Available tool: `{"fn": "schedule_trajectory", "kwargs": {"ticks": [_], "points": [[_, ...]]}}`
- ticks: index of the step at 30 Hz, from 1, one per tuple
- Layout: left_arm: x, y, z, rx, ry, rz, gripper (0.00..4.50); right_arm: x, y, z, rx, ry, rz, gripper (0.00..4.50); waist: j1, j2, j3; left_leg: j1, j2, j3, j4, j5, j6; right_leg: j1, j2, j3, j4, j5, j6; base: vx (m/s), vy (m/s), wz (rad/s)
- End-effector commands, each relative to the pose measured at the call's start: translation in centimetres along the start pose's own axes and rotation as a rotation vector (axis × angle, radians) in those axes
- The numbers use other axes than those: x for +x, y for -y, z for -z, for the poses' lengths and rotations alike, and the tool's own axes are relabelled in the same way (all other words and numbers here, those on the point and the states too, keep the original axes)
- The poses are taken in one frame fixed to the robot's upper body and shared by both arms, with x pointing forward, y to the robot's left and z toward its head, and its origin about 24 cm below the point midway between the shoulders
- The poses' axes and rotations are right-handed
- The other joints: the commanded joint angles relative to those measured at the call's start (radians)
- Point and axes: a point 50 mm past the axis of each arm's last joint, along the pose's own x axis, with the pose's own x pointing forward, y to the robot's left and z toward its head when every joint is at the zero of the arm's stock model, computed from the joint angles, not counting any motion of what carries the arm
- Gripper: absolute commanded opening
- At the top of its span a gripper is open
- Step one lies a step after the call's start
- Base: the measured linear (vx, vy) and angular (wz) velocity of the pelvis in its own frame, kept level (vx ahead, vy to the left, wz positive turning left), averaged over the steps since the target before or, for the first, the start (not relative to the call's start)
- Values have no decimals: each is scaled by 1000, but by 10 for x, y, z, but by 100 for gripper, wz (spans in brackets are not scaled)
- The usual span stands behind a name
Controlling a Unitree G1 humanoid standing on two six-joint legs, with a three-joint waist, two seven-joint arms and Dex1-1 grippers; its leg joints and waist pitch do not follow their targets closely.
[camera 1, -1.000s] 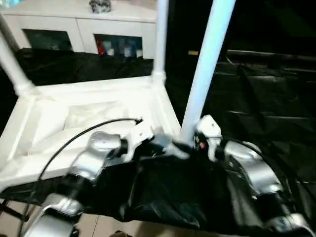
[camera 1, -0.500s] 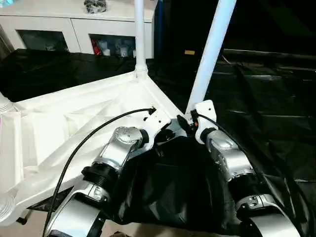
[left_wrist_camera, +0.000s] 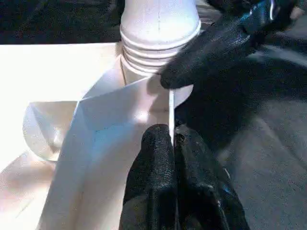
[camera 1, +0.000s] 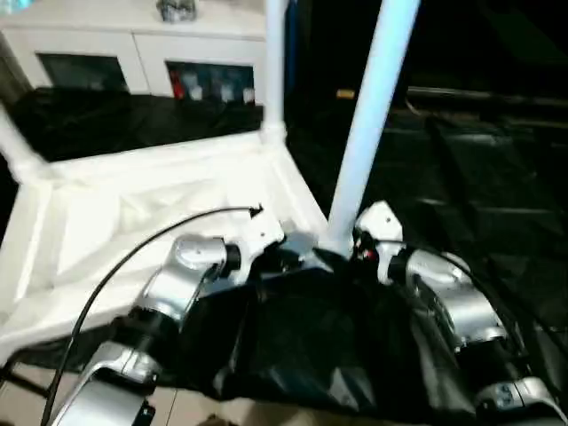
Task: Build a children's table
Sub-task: Rotate leg to tighten
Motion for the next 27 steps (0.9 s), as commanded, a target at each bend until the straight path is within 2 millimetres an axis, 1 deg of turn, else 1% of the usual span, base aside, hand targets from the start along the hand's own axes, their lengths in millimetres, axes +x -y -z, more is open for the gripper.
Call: {"fn": "schedule_trajectory", "kwargs": {"ticks": [1,3,4,5,7,8,10,12,13,14,15,16,17,18,19,21,22,23,24,25,26,27], "points": [[-3,7,-21,88,126,98,0,1,-17,-5,-50,21,-170,379,3,-10,-60,18,40,-8,-73,-309,48,41,-56,45,-93,-357,-188,0,0,0],[-5,8,-19,86,122,113,0,-1,-18,-4,-50,15,-191,379,4,-10,-61,16,39,-8,-75,-310,48,40,-54,45,-90,-347,-190,0,0,0],[-7,8,-18,82,123,119,0,-3,-19,-4,-48,10,-209,353,3,-14,-60,16,39,-7,-75,-310,47,40,-52,44,-91,-348,-191,0,0,0],[-9,9,-18,80,122,130,0,-5,-21,-4,-51,4,-235,353,5,-11,-59,18,40,-8,-76,-312,43,39,-53,44,-89,-347,-196,0,0,0],[-10,10,-18,81,116,145,0,-5,-23,-4,-45,0,-253,341,5,-11,-59,18,39,-9,-76,-317,40,39,-53,45,-89,-349,-195,0,0,0],[-11,10,-18,81,115,148,0,-5,-24,-3,-43,-2,-261,329,6,-18,-59,17,39,-8,-75,-316,41,39,-56,45,-88,-358,-194,0,0,0],[-12,10,-18,84,113,152,0,-5,-27,-2,-42,-9,-289,308,7,-16,-59,17,40,-8,-75,-310,40,39,-58,45,-90,-365,-191,0,0,0],[-14,11,-17,84,112,154,0,-4,-29,0,-44,-15,-302,300,7,-16,-60,16,40,-8,-75,-300,41,40,-57,46,-88,-350,-192,0,0,0],[-15,12,-16,82,110,160,0,-3,-30,0,-39,-13,-306,300,7,-19,-60,15,40,-8,-75,-297,42,40,-56,46,-88,-349,-191,0,0,0],[-15,12,-15,81,109,162,0,-3,-31,0,-37,-12,-308,283,8,-17,-60,14,39,-8,-75,-289,42,41,-56,45,-86,-344,-191,0,0,0],[-15,12,-15,81,108,163,0,-3,-31,0,-37,-11,-309,283,8,-17,-61,15,39,-8,-74,-287,42,41,-57,46,-86,-341,-191,0,0,0],[-15,12,-15,75,109,160,0,-2,-34,0,-29,-7,-316,269,9,-17,-61,15,39,-8,-74,-283,44,41,-56,46,-85,-333,-193,0,0,0],[-15,12,-14,69,111,151,0,0,-35,1,-24,-5,-307,266,8,-12,-61,15,39,-8,-74,-282,43,41,-55,46,-84,-324,-196,0,0,0],[-15,12,-14,69,111,151,0,0,-35,1,-24,-5,-306,266,8,-12,-61,15,39,-8,-74,-282,43,41,-55,46,-84,-324,-196,0,0,0],[-14,11,-15,63,113,136,0,1,-35,2,-15,-2,-288,264,8,-11,-61,15,38,-8,-74,-285,41,42,-55,45,-84,-323,-198,0,0,0],[-10,8,-16,54,115,98,0,3,-33,3,12,0,-243,263,7,-13,-61,16,38,-8,-74,-290,39,41,-55,45,-86,-334,-195,0,0,0],[-6,4,-18,41,117,51,0,7,-30,4,36,-3,-184,263,4,-10,-60,15,37,-8,-75,-294,32,40,-53,45,-87,-341,-194,0,0,0],[-6,4,-18,41,117,51,0,7,-30,4,36,-3,-184,263,4,-12,-60,17,35,-9,-75,-303,23,41,-54,43,-89,-357,-190,0,0,0],[-2,1,-22,31,125,13,0,12,-27,5,53,-8,-108,263,4,-12,-60,17,35,-9,-75,-303,23,41,-54,43,-89,-357,-190,0,0,0],[5,-3,-25,14,121,-39,0,17,-22,7,92,-16,-15,263,-3,-9,-57,18,34,-8,-76,-320,12,35,-53,44,-93,-381,-186,0,0,0],[11,-5,-28,4,120,-78,0,23,-19,8,123,-22,60,263,-4,-9,-61,18,33,-13,-75,-320,0,41,-56,41,-90,-394,-180,0,0,0],[17,-8,-31,-12,116,-114,0,28,-16,8,154,-25,129,263,-9,-10,-60,16,31,-11,-76,-313,-4,39,-53,43,-91,-389,-179,0,0,0]]}}
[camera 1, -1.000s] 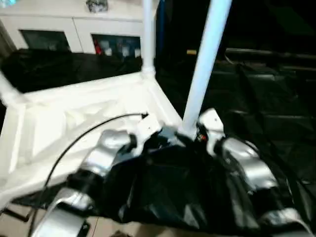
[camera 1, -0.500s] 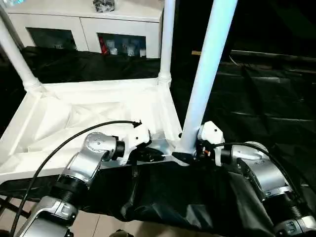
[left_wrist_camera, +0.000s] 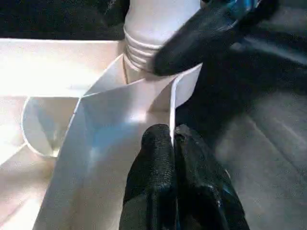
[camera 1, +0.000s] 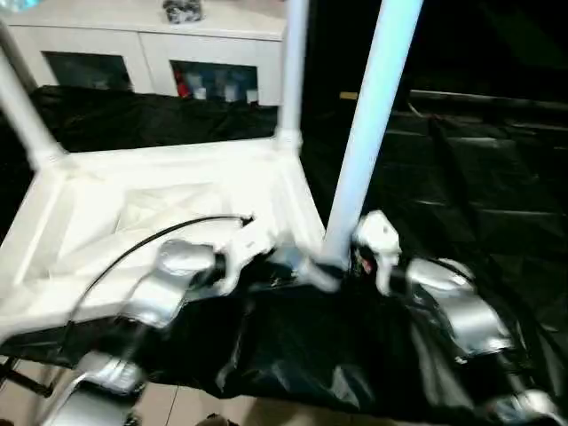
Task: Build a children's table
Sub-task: Rotate leg to tighten
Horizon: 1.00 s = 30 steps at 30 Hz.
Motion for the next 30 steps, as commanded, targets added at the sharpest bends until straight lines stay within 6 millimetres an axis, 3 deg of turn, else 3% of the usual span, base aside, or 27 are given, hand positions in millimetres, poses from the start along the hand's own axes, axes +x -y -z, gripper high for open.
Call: {"fn": "schedule_trajectory", "kwargs": {"ticks": [1,2,6,10,11,12,13,15,19,25,26,30], "points": [[17,-4,-35,18,127,-81,0,19,-15,8,70,-41,25,262,-2,-8,-62,18,31,-13,-77,-322,-7,37,-54,40,-94,-396,-177,0,0,0],[26,-6,-39,-2,125,-126,0,27,-14,8,93,-49,95,262,-5,-2,-63,17,31,-12,-76,-311,-7,37,-53,42,-92,-374,-179,0,0,0],[42,-5,-48,-30,119,-194,0,44,-16,3,157,-57,207,262,-6,-5,-69,15,29,-9,-72,-271,9,41,-51,41,-88,-296,-195,0,0,0],[47,-3,-50,-2,108,-187,0,53,-23,-4,178,-27,202,262,-5,-3,-72,10,29,-9,-69,-226,32,49,-50,39,-81,-219,-209,0,0,0],[47,-3,-49,5,108,-184,0,53,-23,-5,199,-11,195,297,-4,5,-73,11,29,-9,-69,-225,33,48,-50,39,-80,-207,-213,0,0,0],[46,-3,-49,9,108,-182,0,53,-23,-6,213,0,191,297,-6,1,-71,10,29,-9,-70,-231,37,49,-49,39,-80,-195,-218,0,0,0],[45,-3,-49,17,111,-173,0,52,-22,-7,234,13,187,332,-5,3,-70,13,30,-9,-71,-249,35,48,-49,39,-82,-211,-220,0,0,0],[41,-3,-47,34,120,-151,0,48,-19,-8,228,30,166,334,-7,4,-68,14,30,-10,-73,-290,31,48,-50,38,-88,-260,-213,0,0,0],[33,-2,-44,54,138,-108,0,38,-14,-9,150,29,132,381,-8,1,-68,14,32,-10,-74,-288,29,48,-51,40,-88,-271,-205,0,0,0],[15,2,-38,94,167,2,0,17,-7,-7,51,13,-11,381,-3,0,-68,12,35,-12,-74,-274,41,54,-54,39,-84,-250,-216,0,0,0],[13,2,-37,99,167,18,0,13,-6,-7,38,9,-32,381,-5,2,-67,13,36,-8,-72,-275,47,47,-51,41,-84,-244,-219,0,0,0],[6,4,-33,112,160,59,0,5,-5,-7,10,7,-100,381,-1,4,-65,15,37,-8,-74,-288,42,44,-52,42,-86,-271,-222,0,0,0]]}}
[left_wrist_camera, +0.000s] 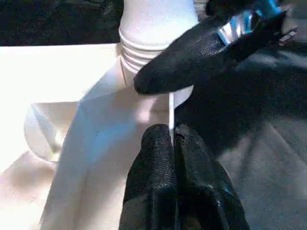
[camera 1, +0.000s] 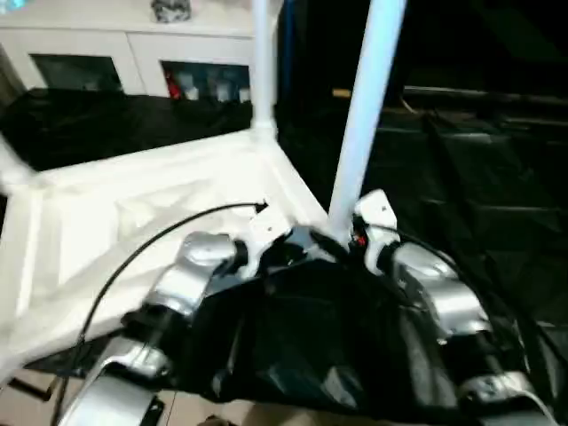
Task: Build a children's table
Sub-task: Rotate leg to tighten
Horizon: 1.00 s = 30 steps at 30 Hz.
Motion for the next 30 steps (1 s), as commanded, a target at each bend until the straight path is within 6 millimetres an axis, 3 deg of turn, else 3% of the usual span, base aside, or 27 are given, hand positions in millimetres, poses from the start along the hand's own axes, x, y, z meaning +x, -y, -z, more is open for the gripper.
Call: {"fn": "schedule_trajectory", "kwargs": {"ticks": [1,3,4,9,10,11,14,23,26,30], "points": [[-2,4,-25,83,140,83,0,-2,-13,-4,-34,15,-151,381,2,-4,-66,18,36,-8,-73,-294,38,45,-53,43,-85,-282,-214,0,0,0],[-6,5,-23,85,133,105,0,-6,-14,-4,-47,10,-195,381,5,-3,-65,17,38,-9,-74,-298,40,46,-53,44,-85,-281,-210,0,0,0],[-10,5,-22,88,129,124,0,-10,-16,-4,-61,3,-239,381,6,-9,-65,18,37,-7,-73,-296,41,46,-51,43,-86,-282,-209,0,0,0],[-17,6,-18,90,117,163,0,-17,-20,0,-87,-29,-329,367,11,-8,-64,20,39,-7,-73,-295,38,41,-54,44,-84,-305,-211,0,0,0],[-18,7,-17,90,113,170,0,-19,-21,1,-93,-39,-347,339,11,-8,-64,19,39,-8,-73,-295,37,42,-54,44,-84,-306,-211,0,0,0],[-18,8,-16,87,113,170,0,-19,-21,1,-94,-40,-349,332,12,-13,-64,17,39,-8,-73,-290,40,44,-55,45,-83,-310,-205,0,0,0],[-18,9,-16,85,115,173,0,-19,-21,1,-92,-39,-349,310,12,-14,-64,18,38,-6,-72,-282,39,42,-54,45,-86,-316,-202,0,0,0],[-19,10,-14,82,111,179,0,-19,-25,3,-90,-43,-368,266,15,-14,-65,17,37,-6,-71,-263,43,44,-54,44,-83,-298,-203,0,0,0],[-12,4,-15,48,100,92,0,-14,-24,8,-54,-49,-278,265,15,-11,-65,17,37,-7,-71,-271,40,42,-55,44,-83,-310,-200,0,0,0],[10,-10,-18,-24,62,-112,0,9,-13,15,65,-56,51,265,6,-11,-64,17,32,-10,-73,-282,5,41,-54,41,-87,-352,-186,0,0,0]]}}
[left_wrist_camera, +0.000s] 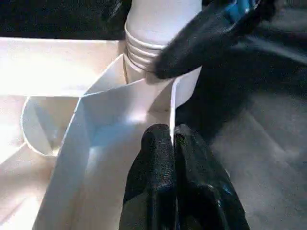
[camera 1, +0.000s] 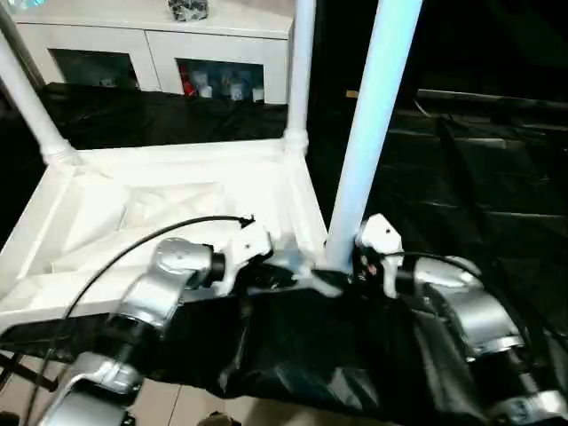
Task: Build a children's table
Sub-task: Rotate leg to tighten
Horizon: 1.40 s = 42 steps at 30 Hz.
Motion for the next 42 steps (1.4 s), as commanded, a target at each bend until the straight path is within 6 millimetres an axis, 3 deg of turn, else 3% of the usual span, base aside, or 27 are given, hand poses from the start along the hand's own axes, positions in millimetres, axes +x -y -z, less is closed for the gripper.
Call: {"fn": "schedule_trajectory", "kwargs": {"ticks": [1,4,10,12,18,28,29,37,42], "points": [[16,-11,-23,-20,68,-152,0,19,-8,11,67,-51,105,265,-5,-8,-66,19,30,-9,-74,-285,-1,36,-52,41,-88,-353,-186,0,0,0],[29,-14,-30,-45,62,-221,0,31,-6,12,116,-57,231,265,-8,-6,-64,20,29,-10,-74,-298,-2,37,-53,41,-95,-362,-178,0,0,0],[50,-11,-45,-32,77,-259,0,52,-9,3,115,-41,360,265,-8,-1,-72,15,27,-9,-70,-258,10,44,-52,40,-88,-273,-193,0,0,0],[51,-9,-46,-20,90,-239,0,53,-9,1,172,-13,344,320,-7,-1,-73,14,27,-8,-69,-250,24,47,-51,40,-86,-243,-199,0,0,0],[42,-4,-42,16,125,-147,0,48,-4,-2,160,9,305,378,-8,-2,-72,13,29,-9,-71,-257,38,50,-52,38,-84,-234,-214,0,0,0],[15,4,-31,103,138,33,0,18,-11,-4,-65,18,-54,378,-4,-5,-67,15,36,-8,-73,-285,46,48,-53,41,-88,-292,-201,0,0,0],[13,5,-30,111,129,48,0,15,-12,-4,-79,19,-87,378,-1,-3,-66,17,37,-7,-73,-291,48,44,-53,43,-89,-295,-200,0,0,0],[-6,10,-19,135,95,167,0,-7,-20,0,-145,-32,-315,378,2,-4,-65,18,40,-9,-76,-311,42,42,-54,43,-88,-327,-199,0,0,0],[-14,13,-13,134,72,217,0,-12,-23,2,-152,-54,-378,332,1,-5,-65,16,38,-9,-76,-297,41,42,-53,43,-86,-313,-206,0,0,0]]}}
